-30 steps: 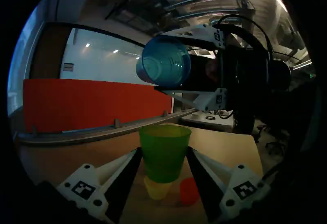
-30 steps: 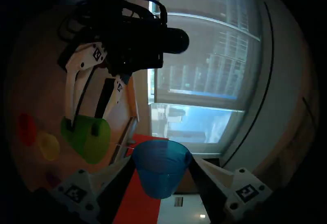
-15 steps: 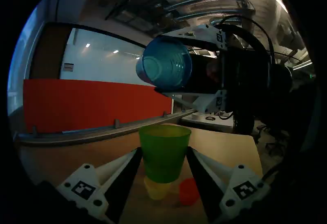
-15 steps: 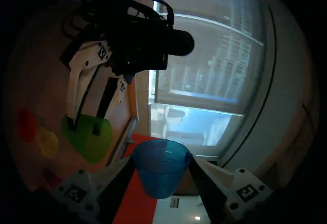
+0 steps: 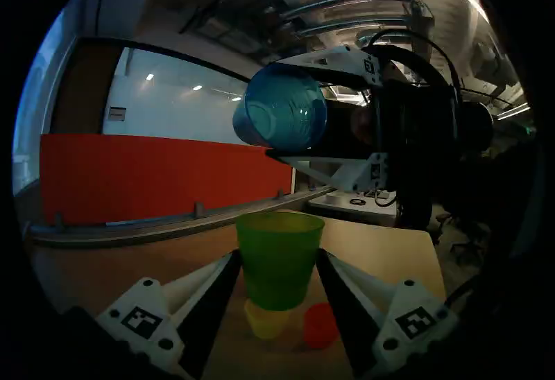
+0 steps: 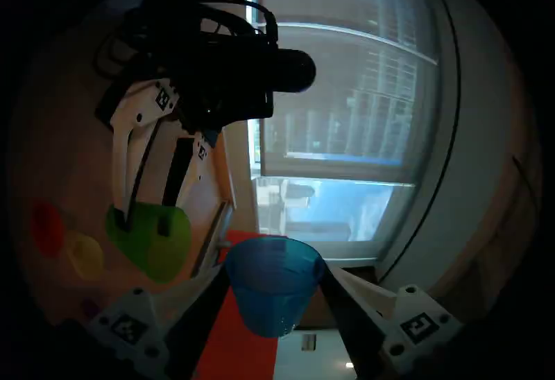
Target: Pour water
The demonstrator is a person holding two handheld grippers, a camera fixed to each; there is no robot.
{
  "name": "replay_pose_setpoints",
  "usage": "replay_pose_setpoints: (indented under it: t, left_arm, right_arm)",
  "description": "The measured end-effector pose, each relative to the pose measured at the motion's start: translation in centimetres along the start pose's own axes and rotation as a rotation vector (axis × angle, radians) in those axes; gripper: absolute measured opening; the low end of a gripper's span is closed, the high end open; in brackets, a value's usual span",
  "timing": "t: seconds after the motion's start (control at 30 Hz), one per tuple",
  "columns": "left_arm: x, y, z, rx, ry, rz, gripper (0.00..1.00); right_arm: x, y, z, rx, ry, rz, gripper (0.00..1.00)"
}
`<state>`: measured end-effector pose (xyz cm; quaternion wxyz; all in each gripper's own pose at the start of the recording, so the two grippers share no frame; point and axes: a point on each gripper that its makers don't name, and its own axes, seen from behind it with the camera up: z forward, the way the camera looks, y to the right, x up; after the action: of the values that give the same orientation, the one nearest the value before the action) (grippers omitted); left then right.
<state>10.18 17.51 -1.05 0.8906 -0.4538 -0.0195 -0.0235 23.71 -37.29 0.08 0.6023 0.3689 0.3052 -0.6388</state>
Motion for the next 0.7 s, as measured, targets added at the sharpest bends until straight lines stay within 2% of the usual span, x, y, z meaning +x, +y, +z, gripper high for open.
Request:
replay_pose_setpoints:
  t: [0.17,0.3,0.47,0.7]
  left_arm:
    - [0.0,-0.1,0.0,0.002,-0.001,0.001,0.79]
    - [0.0,-0.1,-0.1,0.003,-0.002,0.001,0.79]
    - [0.0,-0.1,0.0,0.004,-0.003,0.002,0.79]
    - [0.1,0.0,0.0,0.004,-0.005,0.003,0.79]
  right_arm:
    - [-0.8,0.0,-0.1,-0.01,0.002,0.135,0.9]
    - [-1.3,0.3,-0.5,-0.028,0.007,0.292,0.9]
    - [-1.9,0.5,-1.0,-0.053,0.015,0.548,0.9]
    - [-3.2,0.0,-1.5,-0.044,0.049,0.977,0.9]
